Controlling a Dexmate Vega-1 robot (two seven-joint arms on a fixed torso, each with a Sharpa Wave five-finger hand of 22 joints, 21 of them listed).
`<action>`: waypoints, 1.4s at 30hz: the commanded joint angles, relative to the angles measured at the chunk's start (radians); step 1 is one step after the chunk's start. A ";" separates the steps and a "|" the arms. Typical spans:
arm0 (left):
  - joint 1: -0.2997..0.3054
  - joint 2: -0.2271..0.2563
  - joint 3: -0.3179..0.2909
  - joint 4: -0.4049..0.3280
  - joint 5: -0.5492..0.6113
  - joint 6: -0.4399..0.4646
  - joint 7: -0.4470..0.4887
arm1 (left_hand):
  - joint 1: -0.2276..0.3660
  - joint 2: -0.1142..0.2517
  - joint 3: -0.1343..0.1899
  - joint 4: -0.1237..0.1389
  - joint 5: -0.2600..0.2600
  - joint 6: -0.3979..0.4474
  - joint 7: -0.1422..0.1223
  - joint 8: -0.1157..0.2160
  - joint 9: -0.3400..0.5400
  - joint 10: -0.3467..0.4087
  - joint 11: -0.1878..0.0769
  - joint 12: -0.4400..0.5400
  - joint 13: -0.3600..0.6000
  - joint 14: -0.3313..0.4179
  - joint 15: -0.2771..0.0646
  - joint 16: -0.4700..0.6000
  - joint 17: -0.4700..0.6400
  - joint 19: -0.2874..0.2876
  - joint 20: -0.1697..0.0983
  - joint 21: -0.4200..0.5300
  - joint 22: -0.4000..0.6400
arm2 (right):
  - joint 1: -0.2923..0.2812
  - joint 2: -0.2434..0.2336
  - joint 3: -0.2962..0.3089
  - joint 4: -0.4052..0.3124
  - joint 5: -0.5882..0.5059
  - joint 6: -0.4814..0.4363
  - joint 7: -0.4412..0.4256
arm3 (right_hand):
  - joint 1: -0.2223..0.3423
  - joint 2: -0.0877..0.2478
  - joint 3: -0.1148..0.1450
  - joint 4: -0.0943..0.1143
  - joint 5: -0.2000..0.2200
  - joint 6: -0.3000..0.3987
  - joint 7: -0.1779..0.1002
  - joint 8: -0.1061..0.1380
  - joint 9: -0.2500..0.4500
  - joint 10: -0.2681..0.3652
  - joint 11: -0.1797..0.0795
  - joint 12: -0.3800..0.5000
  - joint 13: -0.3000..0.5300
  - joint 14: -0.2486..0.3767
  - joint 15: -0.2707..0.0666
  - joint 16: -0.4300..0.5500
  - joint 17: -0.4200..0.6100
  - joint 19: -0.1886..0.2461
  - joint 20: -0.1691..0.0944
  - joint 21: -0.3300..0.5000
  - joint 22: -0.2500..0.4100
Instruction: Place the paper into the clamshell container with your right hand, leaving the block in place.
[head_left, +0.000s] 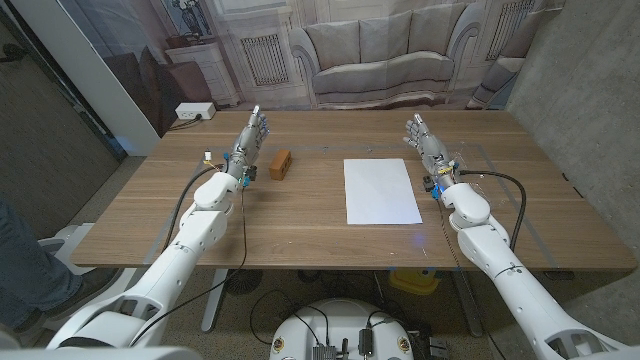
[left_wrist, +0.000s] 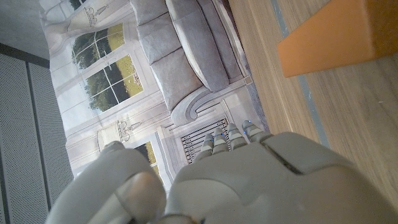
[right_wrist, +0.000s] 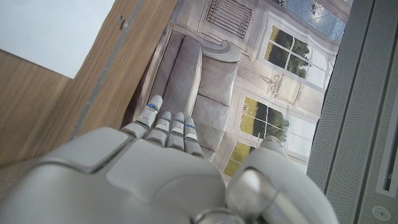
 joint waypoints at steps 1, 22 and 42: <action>0.003 0.016 -0.004 -0.023 0.006 0.026 -0.004 | 0.006 0.001 0.002 -0.003 0.004 0.002 0.001 0.002 0.003 -0.001 0.000 0.000 0.004 0.002 0.004 0.003 0.001 0.000 -0.047 0.002 0.005 | -0.026 -0.020 -0.015 -0.042 -0.044 0.004 -0.021 | 0.008 0.005 0.001 -0.005 0.001 0.009 -0.003 0.007 0.003 0.007 -0.003 0.006 0.003 0.009 -0.001 0.005 0.005 0.008 -0.047 -0.002 0.001; 0.006 0.013 0.003 -0.031 0.001 0.007 -0.006 | 0.011 0.006 -0.001 -0.006 0.006 0.005 0.003 0.000 0.003 0.002 0.000 0.000 0.004 0.004 0.005 0.001 0.002 -0.001 -0.044 0.000 0.005 | -0.066 -0.056 -0.024 -0.088 -0.074 0.016 -0.037 | 0.009 0.006 -0.001 -0.007 0.000 0.011 -0.006 0.006 0.004 0.009 -0.003 0.005 0.003 0.009 -0.001 0.002 0.005 0.012 -0.046 -0.011 0.002; 0.036 0.009 0.024 -0.090 0.003 -0.006 0.038 | 0.017 0.013 -0.002 -0.009 0.007 0.008 -0.001 -0.001 0.003 0.005 -0.001 0.000 0.004 0.006 0.004 0.000 0.002 -0.001 -0.040 -0.001 0.005 | -0.112 -0.101 -0.016 -0.137 -0.106 0.042 -0.049 | 0.013 0.012 0.000 -0.009 -0.001 0.012 -0.006 0.004 0.004 0.008 -0.007 0.003 0.003 0.007 -0.001 -0.001 0.005 0.013 -0.044 -0.021 0.002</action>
